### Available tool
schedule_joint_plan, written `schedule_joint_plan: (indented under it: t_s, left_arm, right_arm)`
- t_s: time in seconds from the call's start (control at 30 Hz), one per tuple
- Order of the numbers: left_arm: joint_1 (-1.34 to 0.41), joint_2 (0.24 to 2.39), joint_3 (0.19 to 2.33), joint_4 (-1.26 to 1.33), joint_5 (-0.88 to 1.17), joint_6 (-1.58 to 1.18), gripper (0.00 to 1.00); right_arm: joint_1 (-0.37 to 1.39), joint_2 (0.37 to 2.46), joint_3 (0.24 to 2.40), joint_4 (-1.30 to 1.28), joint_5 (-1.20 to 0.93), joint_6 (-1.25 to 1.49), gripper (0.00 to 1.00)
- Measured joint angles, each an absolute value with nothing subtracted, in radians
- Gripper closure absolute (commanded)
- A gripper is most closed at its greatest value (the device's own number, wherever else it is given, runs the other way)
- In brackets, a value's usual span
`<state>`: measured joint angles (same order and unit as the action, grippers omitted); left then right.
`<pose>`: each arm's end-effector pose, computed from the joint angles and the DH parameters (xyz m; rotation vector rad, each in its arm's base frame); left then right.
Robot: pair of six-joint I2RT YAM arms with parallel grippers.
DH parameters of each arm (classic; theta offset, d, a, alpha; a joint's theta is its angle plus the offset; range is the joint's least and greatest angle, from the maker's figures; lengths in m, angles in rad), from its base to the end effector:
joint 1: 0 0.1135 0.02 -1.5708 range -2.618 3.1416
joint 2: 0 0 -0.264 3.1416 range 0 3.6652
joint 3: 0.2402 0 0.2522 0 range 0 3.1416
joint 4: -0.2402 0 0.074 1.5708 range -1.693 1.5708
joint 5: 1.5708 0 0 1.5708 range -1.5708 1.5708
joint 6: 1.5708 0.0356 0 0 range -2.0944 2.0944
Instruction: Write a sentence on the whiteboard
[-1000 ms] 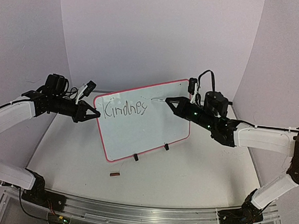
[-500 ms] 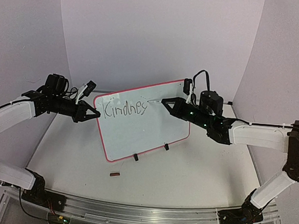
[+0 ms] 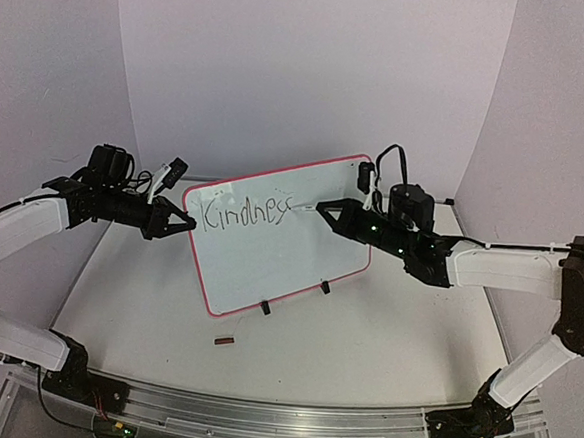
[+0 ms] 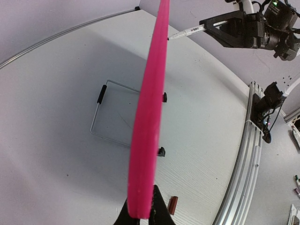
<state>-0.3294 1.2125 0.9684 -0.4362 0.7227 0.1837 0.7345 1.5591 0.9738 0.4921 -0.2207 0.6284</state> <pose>0.2364 -0.1057 0.2964 0.9237 1.9879 -0.8881 0.2638 0.2487 0.2820 -0.2771 1.7896 1.1889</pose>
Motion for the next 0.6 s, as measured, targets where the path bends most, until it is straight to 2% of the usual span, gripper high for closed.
schedule_joint_plan:
  t_s: [0.6]
  left_arm:
    - [-0.330, 1.213, 0.968, -0.436, 0.723, 0.184, 1.00]
  right_arm:
    - [0.734, 1.506, 0.946, 0.425, -0.179, 0.609, 1.00]
